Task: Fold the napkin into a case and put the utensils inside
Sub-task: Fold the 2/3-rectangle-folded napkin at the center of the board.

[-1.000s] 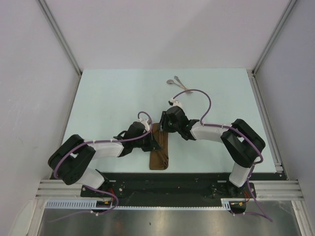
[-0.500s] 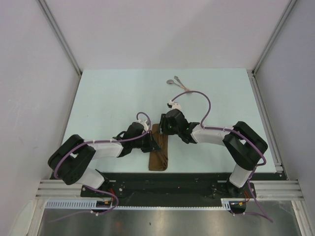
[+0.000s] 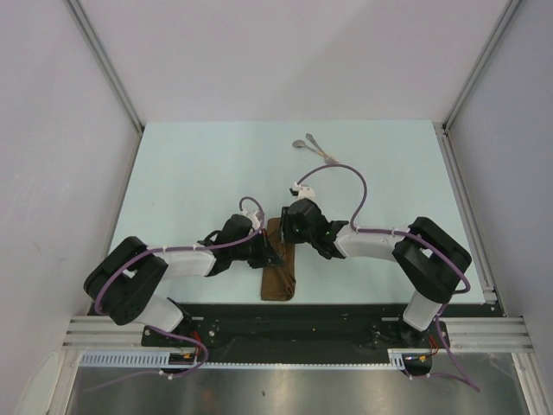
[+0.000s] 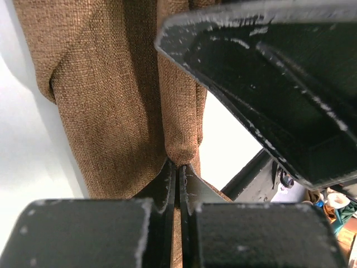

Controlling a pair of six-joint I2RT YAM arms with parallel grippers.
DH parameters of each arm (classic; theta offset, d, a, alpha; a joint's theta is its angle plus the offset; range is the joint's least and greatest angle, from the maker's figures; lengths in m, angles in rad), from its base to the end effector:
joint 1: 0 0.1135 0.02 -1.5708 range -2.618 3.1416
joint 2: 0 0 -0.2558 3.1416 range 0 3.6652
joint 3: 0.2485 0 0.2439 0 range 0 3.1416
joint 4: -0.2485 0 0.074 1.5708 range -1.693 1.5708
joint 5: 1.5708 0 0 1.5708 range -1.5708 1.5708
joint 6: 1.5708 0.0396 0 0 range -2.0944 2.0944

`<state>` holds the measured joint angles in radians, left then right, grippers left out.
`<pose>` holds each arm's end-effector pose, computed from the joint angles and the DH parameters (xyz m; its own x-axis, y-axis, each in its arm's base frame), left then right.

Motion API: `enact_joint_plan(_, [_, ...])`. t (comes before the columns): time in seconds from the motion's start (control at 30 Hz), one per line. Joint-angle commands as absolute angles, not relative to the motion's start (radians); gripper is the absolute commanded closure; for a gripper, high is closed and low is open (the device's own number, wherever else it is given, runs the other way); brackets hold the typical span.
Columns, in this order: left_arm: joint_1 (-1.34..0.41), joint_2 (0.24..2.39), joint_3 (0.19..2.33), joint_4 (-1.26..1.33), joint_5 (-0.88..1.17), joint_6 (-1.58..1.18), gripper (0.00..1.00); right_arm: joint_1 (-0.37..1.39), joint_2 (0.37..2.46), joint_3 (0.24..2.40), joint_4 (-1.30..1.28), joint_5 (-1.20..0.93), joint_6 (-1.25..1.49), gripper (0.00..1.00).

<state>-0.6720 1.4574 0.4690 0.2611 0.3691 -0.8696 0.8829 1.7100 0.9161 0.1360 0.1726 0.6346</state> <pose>0.1899 -0.1693 0.1295 -0.9404 -0.1624 -0.2986 0.1131 0.6789 -0.7255 0.2297 0.2687 0.1712 -0.7127 0.0526 -0.6995 -0.3133 0.8683 0.3845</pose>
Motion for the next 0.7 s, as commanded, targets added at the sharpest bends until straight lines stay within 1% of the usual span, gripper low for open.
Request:
enact_joint_plan(0.0, [-0.666, 1.428, 0.466, 0.291, 0.405, -0.902, 1.00, 0.902, 1.666, 0.897, 0.158, 0.224, 0.629, 0.63])
enact_joint_plan(0.13, [-0.666, 1.433, 0.463, 0.308, 0.417, -0.914, 1.00, 0.908, 1.669, 0.888, 0.173, 0.236, 0.621, 0.69])
enact_joint_plan(0.37, [-0.666, 1.430, 0.459, 0.313, 0.423, -0.920, 1.00, 0.920, 1.686, 0.877, 0.233, 0.279, 0.588, 0.70])
enact_joint_plan(0.67, [-0.664, 1.425, 0.451, 0.311, 0.417, -0.922, 1.00, 0.986, 1.690, 0.828, 0.336, 0.437, 0.531, 0.70])
